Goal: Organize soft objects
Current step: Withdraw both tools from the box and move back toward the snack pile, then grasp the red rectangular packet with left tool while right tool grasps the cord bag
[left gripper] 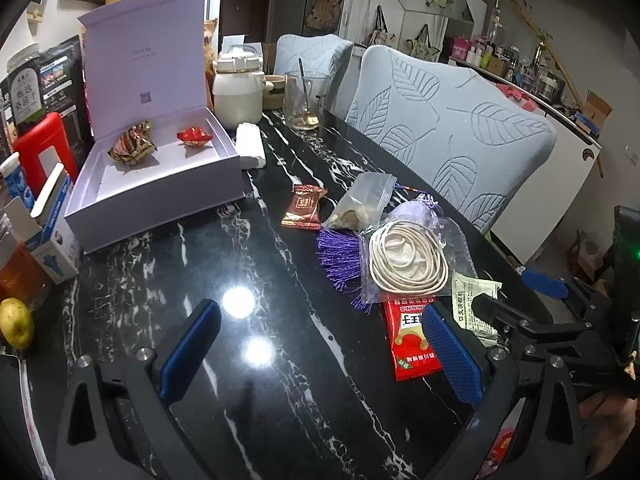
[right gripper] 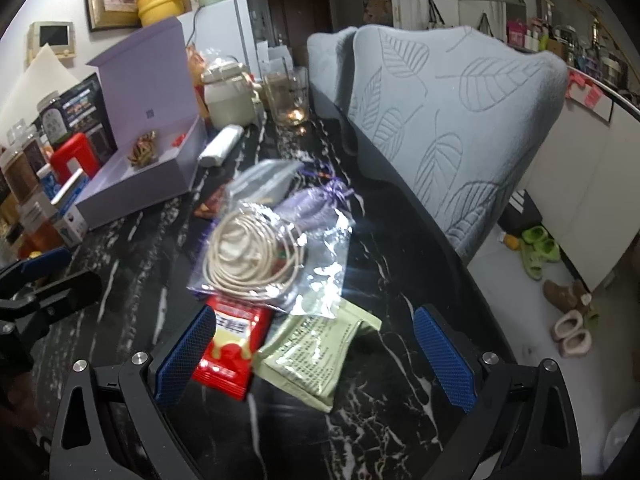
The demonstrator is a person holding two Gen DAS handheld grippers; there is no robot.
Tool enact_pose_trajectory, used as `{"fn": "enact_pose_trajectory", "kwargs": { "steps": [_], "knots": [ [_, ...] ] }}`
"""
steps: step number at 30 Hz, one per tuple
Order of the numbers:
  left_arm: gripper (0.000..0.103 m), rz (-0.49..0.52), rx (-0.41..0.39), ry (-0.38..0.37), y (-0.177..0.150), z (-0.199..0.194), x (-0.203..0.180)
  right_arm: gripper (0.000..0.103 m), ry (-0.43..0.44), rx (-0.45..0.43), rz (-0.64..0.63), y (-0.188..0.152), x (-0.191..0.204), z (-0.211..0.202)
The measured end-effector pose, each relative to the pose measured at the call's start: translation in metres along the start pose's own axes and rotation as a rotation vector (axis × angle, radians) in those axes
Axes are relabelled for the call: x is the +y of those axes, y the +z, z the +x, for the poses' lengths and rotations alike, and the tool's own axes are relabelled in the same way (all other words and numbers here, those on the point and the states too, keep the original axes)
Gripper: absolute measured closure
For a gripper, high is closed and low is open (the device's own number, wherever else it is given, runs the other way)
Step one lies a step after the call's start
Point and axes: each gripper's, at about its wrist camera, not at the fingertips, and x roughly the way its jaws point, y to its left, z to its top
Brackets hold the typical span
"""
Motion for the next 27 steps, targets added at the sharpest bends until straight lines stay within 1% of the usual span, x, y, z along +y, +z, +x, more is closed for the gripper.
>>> {"fn": "enact_pose_trajectory", "kwargs": {
  "steps": [5, 10, 18, 24, 27],
  "knots": [
    [0.001, -0.011, 0.024, -0.013, 0.002, 0.01, -0.003, 0.002, 0.011, 0.028, 0.024, -0.003, -0.008, 0.012],
    [0.001, -0.01, 0.027, 0.01, 0.005, 0.015, -0.003, 0.003, 0.03, 0.022, 0.023, 0.002, -0.009, 0.018],
    [0.001, -0.057, 0.037, 0.053, 0.006, 0.021, 0.013, 0.003, 0.098, 0.03, -0.017, 0.02, -0.001, 0.04],
    [0.001, -0.1, 0.017, 0.097, 0.012, 0.017, 0.032, 0.002, 0.138, 0.075, -0.025, 0.033, 0.019, 0.06],
    [0.001, -0.112, 0.006, 0.127, 0.013, 0.015, 0.04, 0.0, 0.132, 0.117, -0.019, 0.039, 0.028, 0.073]
  ]
}}
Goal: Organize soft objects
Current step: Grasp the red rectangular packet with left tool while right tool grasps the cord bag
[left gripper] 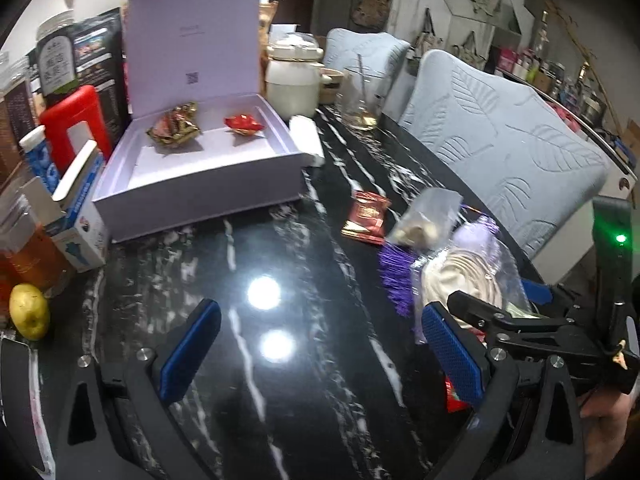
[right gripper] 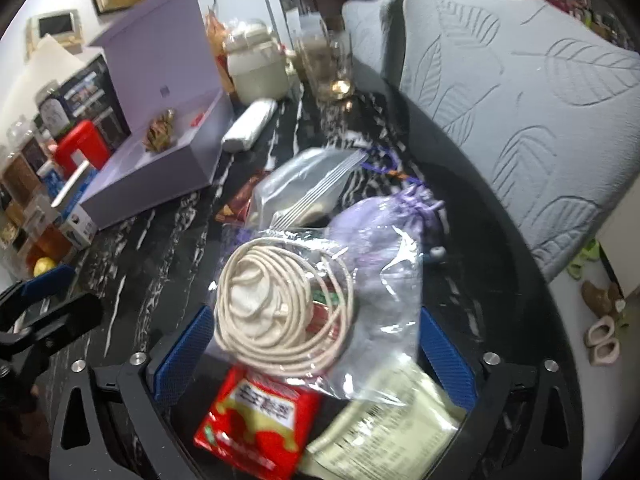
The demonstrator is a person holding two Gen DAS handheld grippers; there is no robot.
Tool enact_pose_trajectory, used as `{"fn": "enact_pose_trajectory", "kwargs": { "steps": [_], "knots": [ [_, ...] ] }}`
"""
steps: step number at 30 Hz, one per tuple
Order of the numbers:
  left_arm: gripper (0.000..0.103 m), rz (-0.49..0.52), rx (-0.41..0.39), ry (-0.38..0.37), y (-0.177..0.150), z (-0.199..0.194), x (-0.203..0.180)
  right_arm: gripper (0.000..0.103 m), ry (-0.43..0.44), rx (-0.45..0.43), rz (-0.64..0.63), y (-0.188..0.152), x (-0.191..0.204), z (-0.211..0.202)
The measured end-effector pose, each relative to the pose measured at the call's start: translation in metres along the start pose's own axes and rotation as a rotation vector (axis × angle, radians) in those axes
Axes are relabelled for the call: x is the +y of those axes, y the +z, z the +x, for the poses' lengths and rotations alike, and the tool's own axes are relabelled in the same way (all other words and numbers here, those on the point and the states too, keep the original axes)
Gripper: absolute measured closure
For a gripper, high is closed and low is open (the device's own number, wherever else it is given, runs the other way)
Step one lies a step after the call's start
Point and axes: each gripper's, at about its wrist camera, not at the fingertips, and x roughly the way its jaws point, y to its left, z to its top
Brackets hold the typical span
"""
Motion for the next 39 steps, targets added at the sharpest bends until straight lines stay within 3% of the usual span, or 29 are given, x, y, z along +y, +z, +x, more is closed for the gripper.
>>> {"fn": "enact_pose_trajectory", "kwargs": {
  "steps": [7, 11, 17, 25, 29, 33, 39],
  "knots": [
    [0.001, -0.029, 0.008, 0.016, 0.001, 0.002, 0.013, 0.002, -0.042, 0.032, 0.011, 0.001, 0.007, 0.021],
    [0.001, -0.028, 0.012, 0.009, 0.0, 0.003, 0.014, 0.032, -0.046, 0.004, -0.005, -0.001, 0.009, 0.014],
    [0.001, -0.02, 0.004, 0.002, -0.002, 0.0, 0.012, 0.061, -0.09, -0.05, -0.036, -0.005, 0.01, -0.003],
    [0.001, -0.011, -0.001, -0.018, -0.002, -0.002, 0.006, 0.074, -0.052, -0.116, 0.01, -0.011, 0.0, -0.029],
    [0.001, 0.003, 0.0, -0.038, -0.002, -0.001, 0.0, 0.087, -0.049, -0.151, 0.011, -0.012, -0.004, -0.043],
    [0.001, 0.025, 0.002, -0.068, -0.002, -0.001, -0.011, 0.09, -0.021, -0.182, 0.038, -0.013, -0.012, -0.058],
    [0.001, 0.064, 0.023, -0.127, -0.006, 0.003, -0.033, 0.09, -0.052, -0.224, 0.058, -0.016, -0.025, -0.079]
  ]
}}
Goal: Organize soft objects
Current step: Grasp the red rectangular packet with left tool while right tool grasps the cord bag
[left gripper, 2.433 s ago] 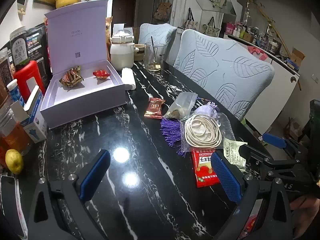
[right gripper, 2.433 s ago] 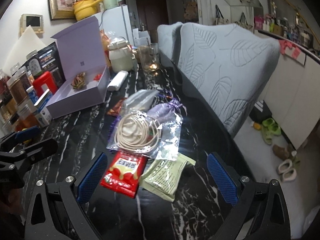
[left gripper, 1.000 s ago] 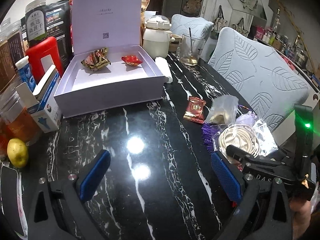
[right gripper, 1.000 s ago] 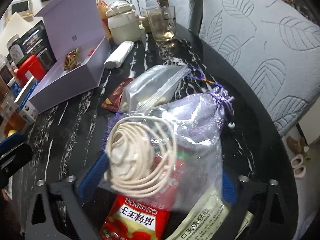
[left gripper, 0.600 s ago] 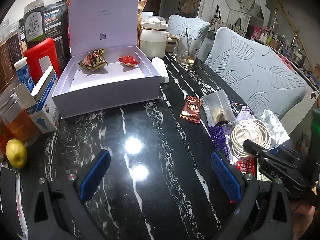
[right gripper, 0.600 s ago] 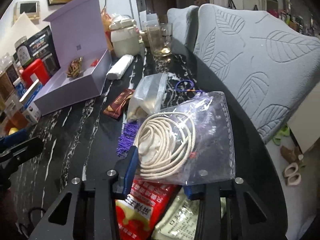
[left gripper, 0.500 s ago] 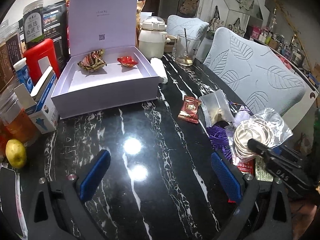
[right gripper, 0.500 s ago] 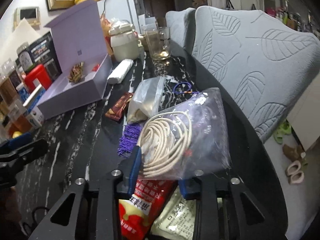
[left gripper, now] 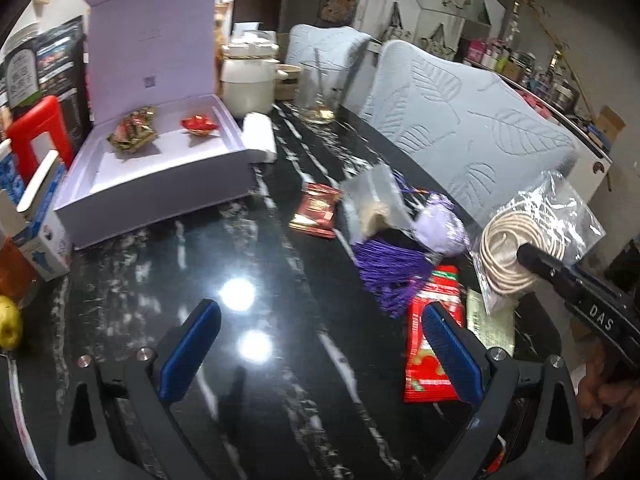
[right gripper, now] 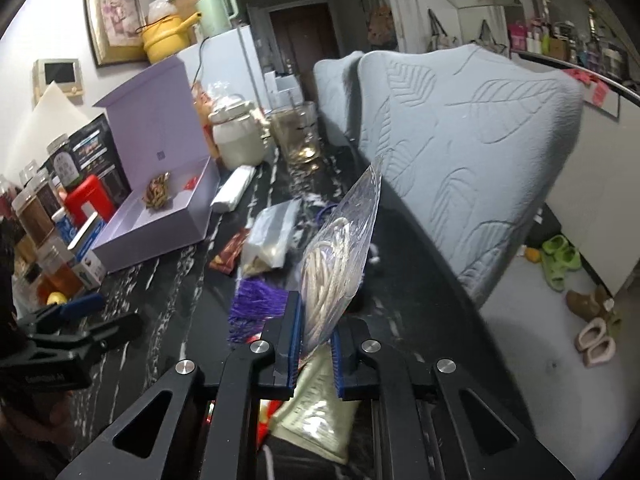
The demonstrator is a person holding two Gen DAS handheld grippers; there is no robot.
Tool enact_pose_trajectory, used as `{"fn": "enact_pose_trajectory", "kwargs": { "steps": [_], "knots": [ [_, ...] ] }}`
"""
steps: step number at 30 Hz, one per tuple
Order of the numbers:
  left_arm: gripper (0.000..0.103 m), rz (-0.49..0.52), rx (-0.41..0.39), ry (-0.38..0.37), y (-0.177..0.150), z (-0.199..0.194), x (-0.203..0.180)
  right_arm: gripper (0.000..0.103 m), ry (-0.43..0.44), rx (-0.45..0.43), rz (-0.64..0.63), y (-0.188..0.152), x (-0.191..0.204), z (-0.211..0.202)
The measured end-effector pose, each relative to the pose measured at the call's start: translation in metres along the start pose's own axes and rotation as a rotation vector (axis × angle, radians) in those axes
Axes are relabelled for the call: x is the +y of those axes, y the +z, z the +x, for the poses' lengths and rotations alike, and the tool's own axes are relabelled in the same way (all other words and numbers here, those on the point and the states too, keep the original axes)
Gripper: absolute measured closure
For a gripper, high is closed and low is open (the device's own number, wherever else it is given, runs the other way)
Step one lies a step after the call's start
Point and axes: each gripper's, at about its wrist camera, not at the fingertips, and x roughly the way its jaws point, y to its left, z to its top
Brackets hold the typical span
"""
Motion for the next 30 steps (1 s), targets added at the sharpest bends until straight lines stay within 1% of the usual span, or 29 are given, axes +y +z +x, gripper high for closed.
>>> {"fn": "enact_pose_trajectory", "kwargs": {
  "steps": [4, 9, 16, 21, 24, 26, 27, 29, 30],
  "knots": [
    [0.001, 0.028, 0.026, -0.047, -0.004, 0.01, -0.016, 0.09, -0.043, -0.007, 0.016, -0.002, -0.015, -0.007],
    [0.001, 0.088, 0.07, -0.093, -0.007, 0.027, -0.041, 0.09, -0.056, 0.002, 0.049, -0.007, -0.03, -0.01],
    [0.001, 0.136, 0.13, -0.127, -0.007, 0.052, -0.063, 0.09, -0.05, -0.001, 0.063, -0.009, -0.041, -0.012],
    [0.001, 0.14, 0.188, -0.091, -0.008, 0.068, -0.068, 0.09, -0.041, 0.005, 0.073, -0.009, -0.046, -0.01],
    [0.001, 0.143, 0.214, -0.086, -0.01, 0.076, -0.072, 0.09, -0.036, 0.006, 0.079, -0.008, -0.049, -0.01],
    [0.002, 0.173, 0.211, -0.047, -0.011, 0.078, -0.077, 0.09, -0.036, 0.008, 0.076, -0.007, -0.05, -0.009],
    [0.003, 0.193, 0.204, -0.03, -0.013, 0.079, -0.081, 0.09, -0.036, 0.009, 0.074, -0.006, -0.051, -0.008],
    [0.009, 0.22, 0.181, -0.015, -0.015, 0.079, -0.085, 0.09, -0.033, 0.011, 0.068, -0.006, -0.051, -0.007],
    [0.017, 0.229, 0.17, -0.02, -0.016, 0.077, -0.087, 0.09, -0.032, 0.013, 0.067, -0.006, -0.051, -0.006]
  ]
}}
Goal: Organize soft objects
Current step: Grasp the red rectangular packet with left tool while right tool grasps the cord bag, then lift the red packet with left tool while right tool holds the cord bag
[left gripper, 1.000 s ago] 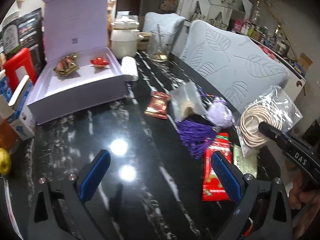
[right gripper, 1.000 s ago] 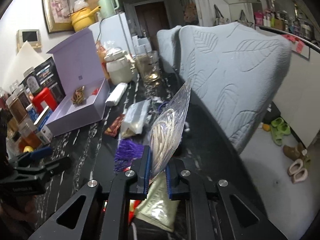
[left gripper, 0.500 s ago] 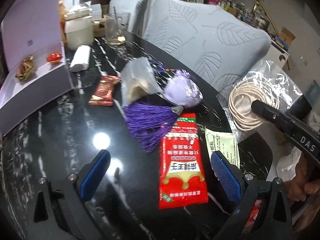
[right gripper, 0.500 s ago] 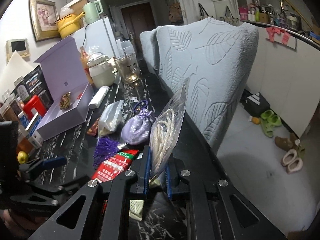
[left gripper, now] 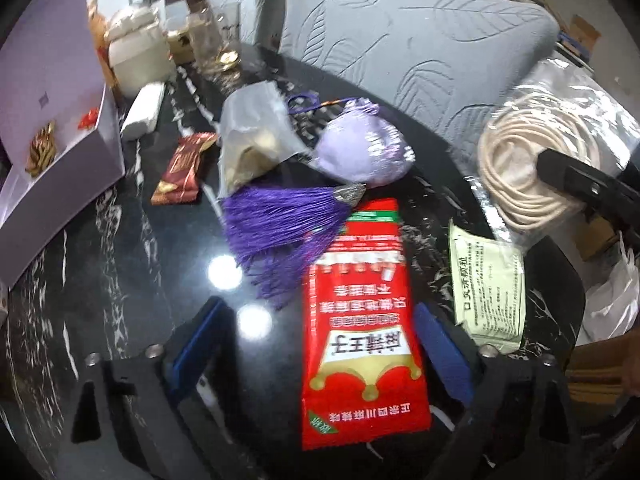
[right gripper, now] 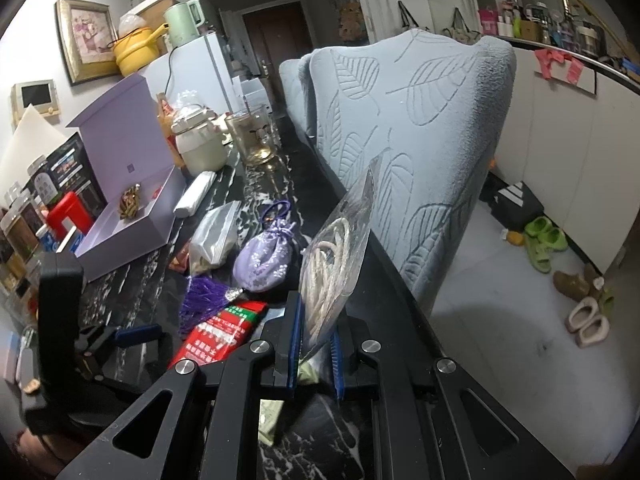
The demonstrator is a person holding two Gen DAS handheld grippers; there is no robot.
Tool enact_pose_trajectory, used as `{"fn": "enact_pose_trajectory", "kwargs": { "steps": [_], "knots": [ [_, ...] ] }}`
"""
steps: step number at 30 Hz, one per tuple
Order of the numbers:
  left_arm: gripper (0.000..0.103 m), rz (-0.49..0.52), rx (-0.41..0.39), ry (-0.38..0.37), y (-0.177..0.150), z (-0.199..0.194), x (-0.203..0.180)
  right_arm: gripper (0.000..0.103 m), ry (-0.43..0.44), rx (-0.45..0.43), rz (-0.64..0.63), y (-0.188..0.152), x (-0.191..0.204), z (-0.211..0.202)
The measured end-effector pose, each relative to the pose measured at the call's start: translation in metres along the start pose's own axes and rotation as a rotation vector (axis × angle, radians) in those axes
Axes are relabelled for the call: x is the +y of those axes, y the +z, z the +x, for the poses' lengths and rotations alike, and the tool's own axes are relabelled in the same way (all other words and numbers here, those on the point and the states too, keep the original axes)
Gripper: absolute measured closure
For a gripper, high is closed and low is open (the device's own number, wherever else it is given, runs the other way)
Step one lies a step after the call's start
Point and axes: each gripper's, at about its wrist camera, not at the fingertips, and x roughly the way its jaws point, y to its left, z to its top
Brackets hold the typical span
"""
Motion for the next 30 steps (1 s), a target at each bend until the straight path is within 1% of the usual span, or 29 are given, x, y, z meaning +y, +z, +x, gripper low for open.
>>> {"fn": "enact_pose_trajectory", "kwargs": {
  "steps": [1, 2, 3, 4, 5, 7, 10, 13, 16, 21, 24, 27, 30],
  "knots": [
    [0.026, 0.01, -0.009, -0.004, 0.0, -0.002, -0.002, 0.09, 0.0, 0.0, -0.002, 0.0, 0.0, 0.001],
    [0.03, 0.02, -0.017, -0.01, -0.001, -0.003, -0.004, 0.09, -0.001, 0.0, -0.004, 0.0, 0.0, 0.001],
    [0.042, 0.027, -0.026, -0.015, -0.001, -0.005, -0.006, 0.09, 0.0, 0.001, -0.004, -0.001, -0.001, 0.001],
    [0.05, 0.034, -0.034, -0.022, -0.001, -0.007, -0.007, 0.09, 0.001, 0.003, -0.001, -0.001, -0.001, 0.002],
    [0.05, 0.04, -0.03, -0.022, 0.0, -0.007, -0.008, 0.09, 0.004, 0.005, 0.002, -0.001, -0.002, 0.003],
    [0.054, 0.03, -0.025, -0.037, 0.001, -0.006, -0.005, 0.09, 0.011, 0.01, 0.009, -0.002, -0.004, 0.005],
    [0.057, -0.023, -0.011, -0.097, 0.003, -0.008, 0.005, 0.09, 0.02, 0.013, 0.014, -0.002, -0.007, 0.005],
    [0.057, -0.05, -0.005, -0.124, 0.002, -0.01, 0.009, 0.09, 0.024, 0.01, 0.014, -0.001, -0.008, 0.005],
    [0.057, -0.058, -0.018, -0.13, -0.005, -0.023, 0.008, 0.09, 0.026, 0.003, 0.009, -0.001, -0.007, 0.003],
    [0.058, -0.1, -0.045, -0.155, -0.011, -0.045, 0.018, 0.09, 0.04, -0.002, -0.005, 0.0, -0.003, 0.001],
    [0.059, -0.115, -0.059, -0.144, -0.015, -0.054, 0.023, 0.09, 0.056, -0.005, -0.017, 0.0, 0.002, 0.0],
    [0.059, -0.121, -0.056, -0.131, -0.023, -0.057, 0.028, 0.09, 0.074, -0.008, -0.031, 0.0, 0.01, -0.002],
    [0.059, -0.099, -0.038, -0.088, -0.033, -0.053, 0.03, 0.09, 0.082, -0.011, -0.045, -0.001, 0.017, -0.003]
  ]
}}
